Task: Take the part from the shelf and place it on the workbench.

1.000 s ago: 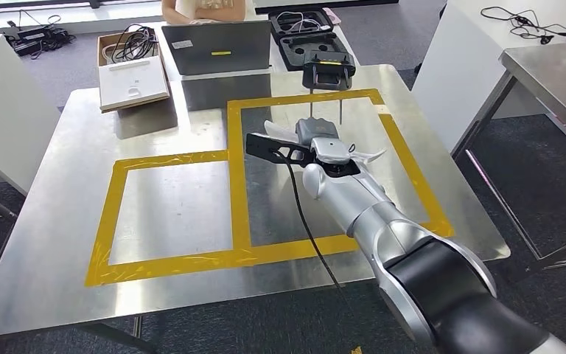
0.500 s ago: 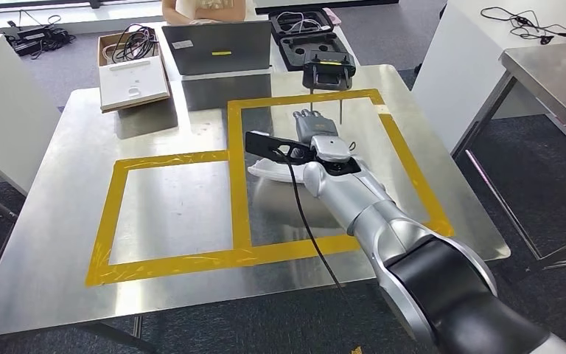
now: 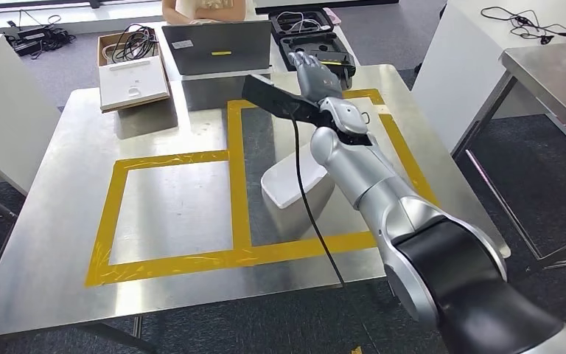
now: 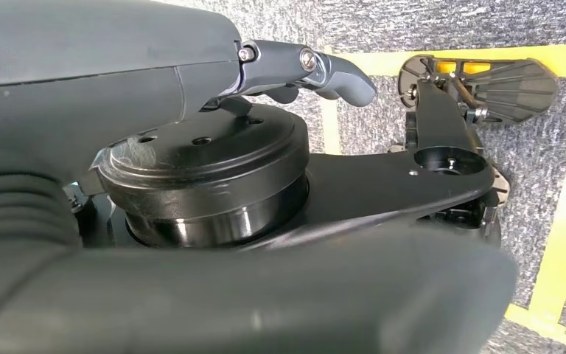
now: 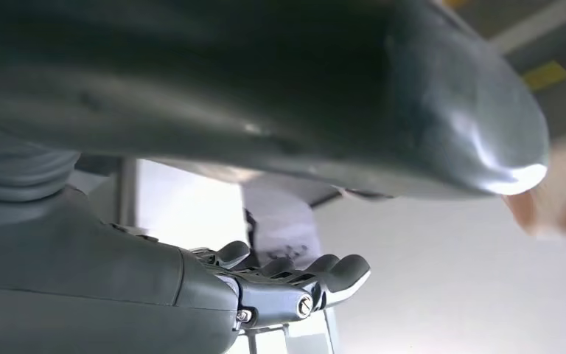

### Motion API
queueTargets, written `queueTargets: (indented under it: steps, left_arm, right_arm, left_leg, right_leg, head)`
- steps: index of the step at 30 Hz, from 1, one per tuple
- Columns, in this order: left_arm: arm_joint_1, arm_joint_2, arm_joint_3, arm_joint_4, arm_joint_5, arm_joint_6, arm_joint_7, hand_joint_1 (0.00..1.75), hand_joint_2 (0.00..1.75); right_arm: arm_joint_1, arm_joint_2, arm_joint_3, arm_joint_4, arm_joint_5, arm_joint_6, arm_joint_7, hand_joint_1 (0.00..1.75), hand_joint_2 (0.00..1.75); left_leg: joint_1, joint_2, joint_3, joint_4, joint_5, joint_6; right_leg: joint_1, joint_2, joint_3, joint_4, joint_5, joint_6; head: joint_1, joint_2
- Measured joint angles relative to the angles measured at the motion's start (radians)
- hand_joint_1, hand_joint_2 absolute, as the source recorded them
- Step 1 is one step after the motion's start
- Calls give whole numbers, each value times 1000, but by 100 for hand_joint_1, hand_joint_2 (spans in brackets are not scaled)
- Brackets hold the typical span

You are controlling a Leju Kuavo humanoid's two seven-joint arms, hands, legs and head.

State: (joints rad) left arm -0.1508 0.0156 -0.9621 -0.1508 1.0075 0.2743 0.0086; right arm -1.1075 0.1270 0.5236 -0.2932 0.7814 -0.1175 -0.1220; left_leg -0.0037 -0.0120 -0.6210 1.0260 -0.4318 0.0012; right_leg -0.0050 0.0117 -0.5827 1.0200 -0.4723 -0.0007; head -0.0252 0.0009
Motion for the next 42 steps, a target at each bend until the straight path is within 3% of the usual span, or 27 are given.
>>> queueTargets:
  steps: [5,18,23,25,28,29,30,31,33,35,38,39,40,42]
  left_arm:
    - [10,0,0,0,10,0,-9,0,0]
    - [12,1,0,2,29,0,-20,0,0]
    - [13,-2,6,2,43,12,-24,0,0]
    - [13,-7,8,1,46,40,-23,0,0]
    - [11,-15,9,1,43,71,-21,0,0]
    - [11,-17,9,1,42,73,-20,0,0]
    - [11,-18,9,1,41,75,-19,0,0]
    - [10,-19,9,1,40,79,-19,0,0]
    - [9,-22,9,0,41,104,-23,0,0]
    - [8,-24,9,-1,44,130,-28,0,0]
    - [9,-26,9,-2,49,137,-35,0,0]
    - [10,-26,9,-2,50,137,-36,0,0]
    - [10,-26,9,-2,50,137,-37,0,0]
    - [9,-26,9,-2,50,137,-37,0,0]
  right_arm:
    - [-104,-4,-98,-94,-74,-64,-112,0,0]
    - [-162,-7,-130,-252,-90,-21,-128,0,0]
    - [-169,-7,-130,-257,-87,-13,-128,0,0]
    - [-176,-10,-130,-258,-81,-14,-119,0,0]
    - [-176,-21,-130,-257,-72,-14,-111,0,0]
    - [-174,-28,-130,-256,-69,-12,-110,0,0]
    - [-173,-35,-130,-256,-67,-9,-109,0,0]
    - [-173,-41,-130,-256,-65,-7,-109,0,0]
    - [-177,-52,-130,-255,-63,0,-108,0,0]
    - [-183,-62,-127,-255,-61,4,-107,0,0]
    - [-187,-74,-125,-255,-60,3,-110,0,0]
    - [-187,-76,-125,-255,-60,3,-112,0,0]
    - [-188,-76,-124,-255,-60,3,-113,0,0]
    - [-189,-79,-124,-255,-61,3,-114,0,0]
  left_leg:
    - [0,0,0,0,0,0]
    - [0,0,1,0,0,0]
    - [-2,2,5,-7,5,19]
    - [5,7,11,-23,17,25]
    - [8,11,7,-25,21,27]
    - [9,11,4,-23,21,27]
    - [11,11,0,-19,22,25]
    - [14,11,-3,-15,22,23]
    - [19,11,-14,-1,22,11]
    - [19,8,-24,11,23,-5]
    - [18,5,-35,15,31,-28]
    - [19,6,-42,23,19,-34]
    - [19,7,-53,49,-8,-38]
    - [20,8,-88,157,-94,-43]
  right_leg:
    - [0,0,0,0,0,0]
    - [0,0,0,0,0,0]
    - [-5,1,4,-5,2,17]
    - [-3,-1,-15,41,-33,23]
    - [-8,-4,-96,226,-127,32]
    - [-11,-4,-114,269,-137,34]
    - [-13,-5,-115,275,-128,37]
    - [-17,-6,-96,239,-101,40]
    - [-22,-8,-26,108,-44,47]
    - [-22,-3,6,38,-19,38]
    - [-21,1,-8,34,-15,8]
    - [-21,0,-14,34,-8,-2]
    - [-21,-1,-20,32,-1,-11]
    - [-20,-2,-37,30,16,-21]
  head:
    - [0,0]
    - [0,0]
    - [0,0]
    - [1,0]
    - [2,0]
    - [2,0]
    - [2,0]
    - [2,0]
    - [1,0]
    - [1,0]
    - [1,0]
    - [1,0]
    - [0,0]
    - [0,0]
